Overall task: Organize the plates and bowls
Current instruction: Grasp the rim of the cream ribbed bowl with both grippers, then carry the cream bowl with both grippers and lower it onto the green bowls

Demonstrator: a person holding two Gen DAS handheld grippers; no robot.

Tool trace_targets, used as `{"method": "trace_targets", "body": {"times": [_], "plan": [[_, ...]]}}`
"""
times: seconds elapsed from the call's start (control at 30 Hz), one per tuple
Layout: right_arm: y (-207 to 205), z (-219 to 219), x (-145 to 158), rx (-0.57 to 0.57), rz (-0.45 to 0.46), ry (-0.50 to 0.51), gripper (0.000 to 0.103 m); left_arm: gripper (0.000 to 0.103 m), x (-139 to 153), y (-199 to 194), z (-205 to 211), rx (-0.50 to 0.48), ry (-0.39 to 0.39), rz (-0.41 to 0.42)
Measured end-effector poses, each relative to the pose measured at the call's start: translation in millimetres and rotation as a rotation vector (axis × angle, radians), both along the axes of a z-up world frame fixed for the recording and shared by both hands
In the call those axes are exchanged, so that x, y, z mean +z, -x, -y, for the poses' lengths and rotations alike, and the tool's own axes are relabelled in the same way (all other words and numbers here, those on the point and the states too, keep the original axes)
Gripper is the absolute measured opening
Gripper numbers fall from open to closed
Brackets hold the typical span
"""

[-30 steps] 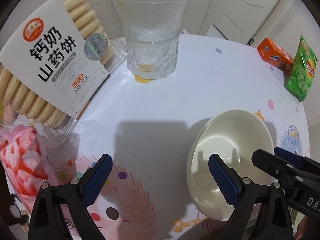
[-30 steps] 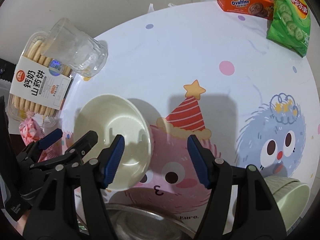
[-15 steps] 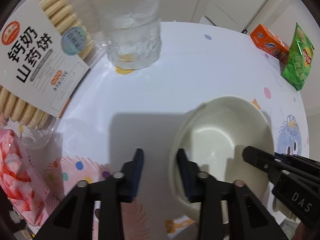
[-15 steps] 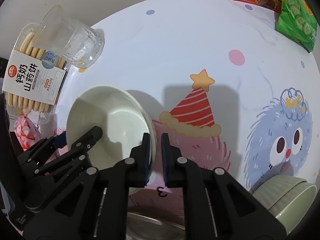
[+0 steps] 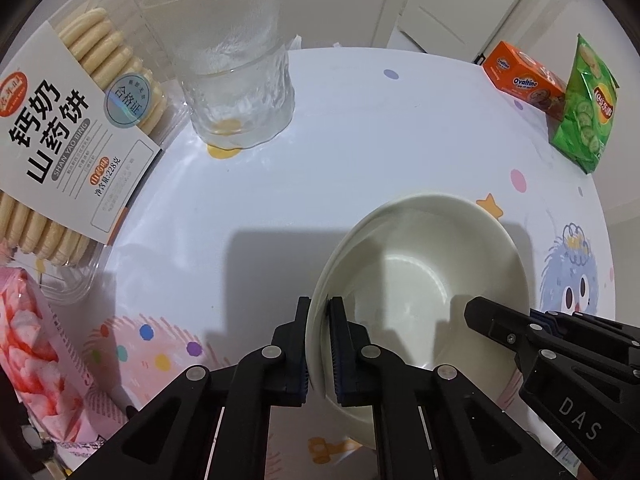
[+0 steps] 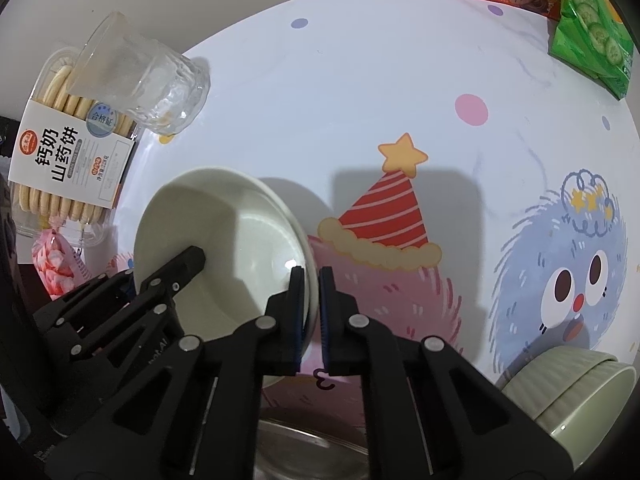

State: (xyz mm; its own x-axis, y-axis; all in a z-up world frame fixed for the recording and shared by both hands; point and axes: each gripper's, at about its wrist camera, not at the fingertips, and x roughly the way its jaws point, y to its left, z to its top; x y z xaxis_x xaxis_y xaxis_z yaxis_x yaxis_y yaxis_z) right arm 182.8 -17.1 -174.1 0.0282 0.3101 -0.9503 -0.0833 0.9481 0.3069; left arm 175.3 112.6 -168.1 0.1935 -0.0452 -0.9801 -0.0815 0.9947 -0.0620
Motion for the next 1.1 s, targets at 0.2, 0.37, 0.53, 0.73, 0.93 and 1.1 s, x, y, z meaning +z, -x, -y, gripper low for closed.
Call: {"method": "trace_targets", "body": {"times": [0.2,0.37,0.53,0.73,0.93,1.1], "plan": [[2.0,9.3,10.7,-0.003,0.015,-0.008,0.008,0.007,13.9,1.0,7.6,-0.007,-0.007,0.006],[5.7,26.9,33.3,-0.016,0.033,-0.017,0.008,0.007,41.1,5.3,28.8,-0.024,-0.016,0.015],[21.0,63.0,67.0,-0.057,0.048,-0.022,0.008,0.007,73.8,22.2,64.9,-0.054,-0.009,0.039],[47.6,117.4,99.9,-0.086,0.066,-0.005,0.008,0.008,98.6,49.2,121.8,-0.107,0.003,0.050],[76.2,164.3,115.7,-0.116,0.075,0.016,0.008,0.008,105.8,71.0,177.8,-0.140,0.008,0.054],[91.7,197.9,111.6,-0.118,0.063,0.034,0.008,0.008,96.2,81.3,210.0,-0.136,0.007,0.035]]}}
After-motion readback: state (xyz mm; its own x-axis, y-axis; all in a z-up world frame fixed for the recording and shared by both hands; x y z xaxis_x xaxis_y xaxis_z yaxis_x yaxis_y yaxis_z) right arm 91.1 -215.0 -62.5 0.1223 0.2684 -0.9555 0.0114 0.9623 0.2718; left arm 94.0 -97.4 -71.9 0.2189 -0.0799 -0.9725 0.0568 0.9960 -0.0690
